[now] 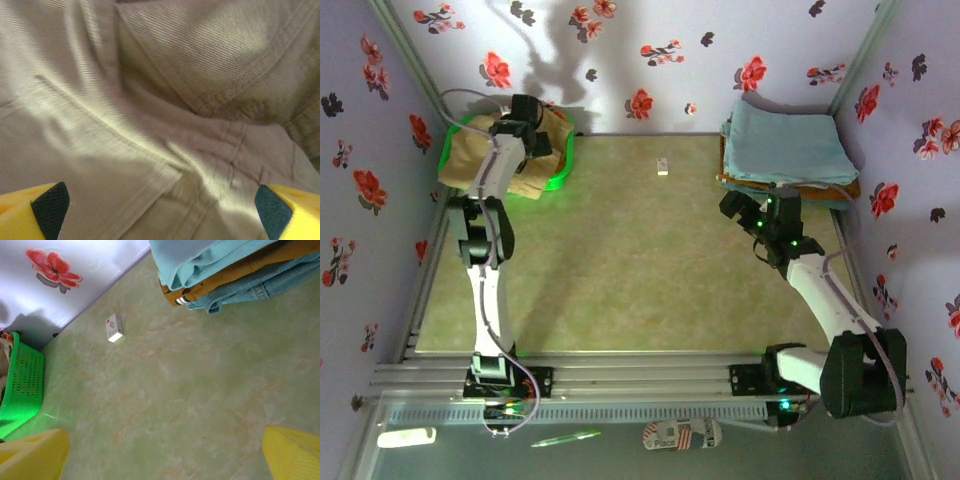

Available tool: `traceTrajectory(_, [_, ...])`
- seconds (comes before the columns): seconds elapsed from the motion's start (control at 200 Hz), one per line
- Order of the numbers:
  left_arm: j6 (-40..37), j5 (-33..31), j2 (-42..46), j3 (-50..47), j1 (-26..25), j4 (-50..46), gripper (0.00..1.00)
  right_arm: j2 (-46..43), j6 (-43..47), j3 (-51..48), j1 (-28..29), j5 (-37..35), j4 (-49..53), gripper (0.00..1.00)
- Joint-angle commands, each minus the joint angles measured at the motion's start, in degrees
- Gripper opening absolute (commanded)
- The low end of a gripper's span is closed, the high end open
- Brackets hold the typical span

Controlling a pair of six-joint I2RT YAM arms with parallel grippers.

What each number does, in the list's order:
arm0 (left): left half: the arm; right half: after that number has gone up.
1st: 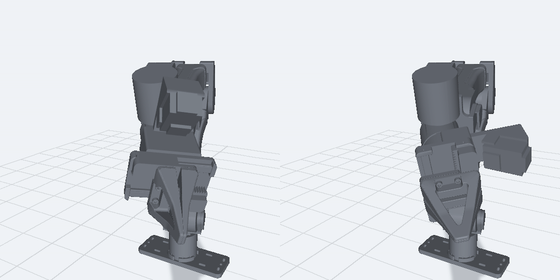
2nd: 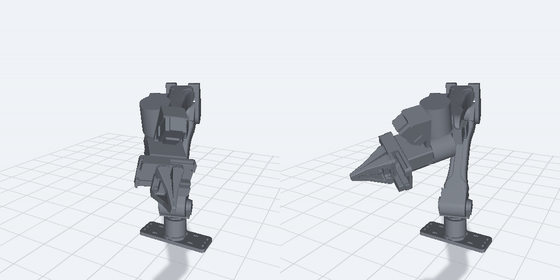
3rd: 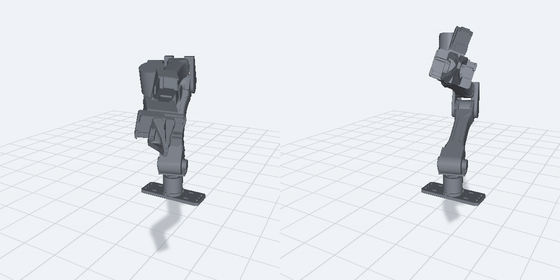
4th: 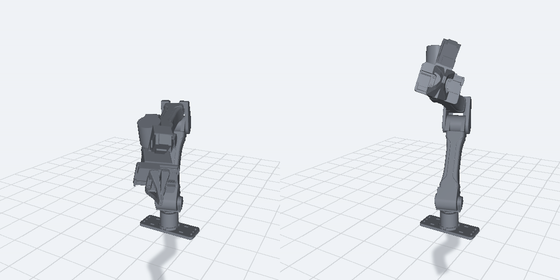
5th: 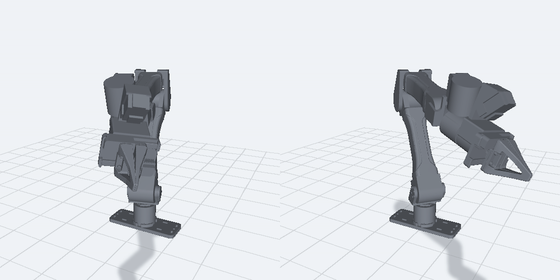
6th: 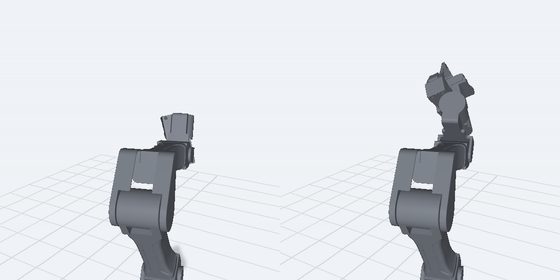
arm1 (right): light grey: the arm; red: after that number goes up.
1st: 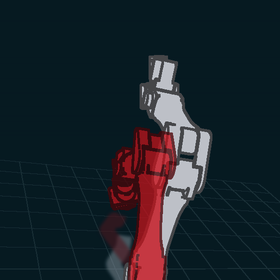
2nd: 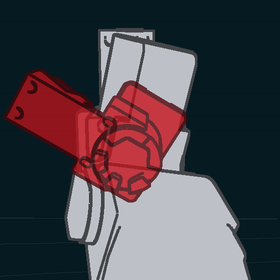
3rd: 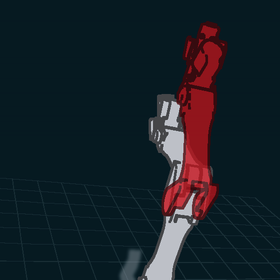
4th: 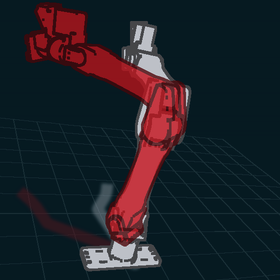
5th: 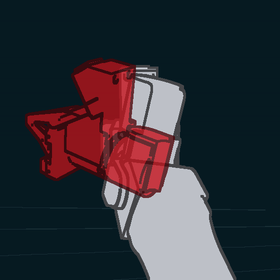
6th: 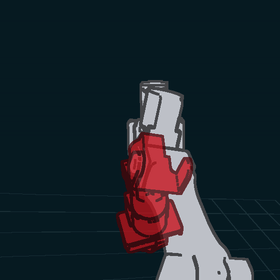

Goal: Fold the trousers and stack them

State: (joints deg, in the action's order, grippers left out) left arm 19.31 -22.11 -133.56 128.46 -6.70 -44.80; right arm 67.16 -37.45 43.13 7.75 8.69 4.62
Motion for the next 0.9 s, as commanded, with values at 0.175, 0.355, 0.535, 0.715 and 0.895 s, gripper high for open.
traceTrajectory(0.175, [-5.39, -0.58, -11.51, 12.99, 1.22, -3.90, 0.60, 1.39, 2.87, 1.53, 0.67, 1.75, -1.38, 0.99])
traceTrajectory(0.355, [-6.88, -0.79, -6.14, 7.33, 1.95, -0.11, 0.00, 0.61, 3.23, 2.46, 0.68, 1.02, -0.42, 0.99])
traceTrajectory(0.535, [-9.38, -0.90, 10.20, -0.94, -0.11, 7.77, 0.00, -0.44, 1.78, 2.85, 0.91, 1.67, -1.28, 0.99])
traceTrajectory(0.715, [-13.59, -0.67, 24.98, -0.85, -6.16, 8.67, 0.00, -1.14, 0.30, 2.49, 1.24, 0.85, -1.95, 0.99])
traceTrajectory(0.895, [-19.83, 2.52, 39.61, -6.57, -16.59, 12.95, 0.00, -1.65, -0.20, 1.87, 1.32, 0.51, -2.60, 0.99])
